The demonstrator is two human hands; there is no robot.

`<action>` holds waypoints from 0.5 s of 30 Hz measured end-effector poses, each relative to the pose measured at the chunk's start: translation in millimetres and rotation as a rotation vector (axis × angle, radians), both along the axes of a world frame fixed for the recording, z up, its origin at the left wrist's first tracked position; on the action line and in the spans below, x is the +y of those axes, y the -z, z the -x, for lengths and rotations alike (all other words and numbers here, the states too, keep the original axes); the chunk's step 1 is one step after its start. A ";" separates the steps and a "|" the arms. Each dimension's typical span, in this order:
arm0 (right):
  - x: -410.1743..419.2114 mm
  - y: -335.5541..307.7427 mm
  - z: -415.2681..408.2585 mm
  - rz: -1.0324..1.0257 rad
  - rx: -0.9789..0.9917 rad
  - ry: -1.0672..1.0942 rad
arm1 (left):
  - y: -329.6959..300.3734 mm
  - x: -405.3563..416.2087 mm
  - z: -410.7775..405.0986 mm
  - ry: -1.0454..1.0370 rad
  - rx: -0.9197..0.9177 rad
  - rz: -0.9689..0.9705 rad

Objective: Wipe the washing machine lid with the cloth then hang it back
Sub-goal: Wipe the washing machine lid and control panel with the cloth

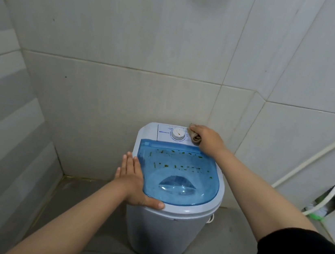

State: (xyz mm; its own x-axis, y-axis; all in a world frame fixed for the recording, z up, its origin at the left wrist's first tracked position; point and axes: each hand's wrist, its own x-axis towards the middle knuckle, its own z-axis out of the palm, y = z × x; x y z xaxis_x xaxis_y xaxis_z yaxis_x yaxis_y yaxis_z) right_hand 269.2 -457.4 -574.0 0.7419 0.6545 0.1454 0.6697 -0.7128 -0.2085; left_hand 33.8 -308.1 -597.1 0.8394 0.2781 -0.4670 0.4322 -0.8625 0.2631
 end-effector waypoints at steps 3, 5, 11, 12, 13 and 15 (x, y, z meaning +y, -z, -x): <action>8.9 -0.8 3.9 -0.017 0.028 -0.066 | -1.5 -0.9 0.6 -0.005 0.002 0.000; 10.4 -1.1 6.1 -0.039 0.058 -0.058 | -2.1 -1.1 1.1 -0.009 0.005 0.003; -5.6 3.9 9.1 -0.029 0.120 -0.054 | -3.7 -1.6 2.5 -0.012 0.003 0.004; -8.6 4.1 10.9 -0.023 0.121 -0.060 | -4.0 -1.4 2.6 -0.013 0.000 0.003; -12.6 3.8 13.0 -0.010 0.119 -0.070 | -4.3 -2.1 3.1 -0.011 -0.003 0.004; -19.7 2.8 16.2 0.034 0.108 -0.091 | -4.7 -2.9 4.7 -0.010 -0.009 0.011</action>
State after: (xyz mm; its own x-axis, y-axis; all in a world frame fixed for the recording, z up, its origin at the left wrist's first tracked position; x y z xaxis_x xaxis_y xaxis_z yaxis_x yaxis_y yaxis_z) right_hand 253.1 -477.1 -576.9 0.6895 0.7229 0.0447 0.7068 -0.6581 -0.2593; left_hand 29.0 -311.0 -592.4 0.8405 0.2818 -0.4627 0.4388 -0.8551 0.2762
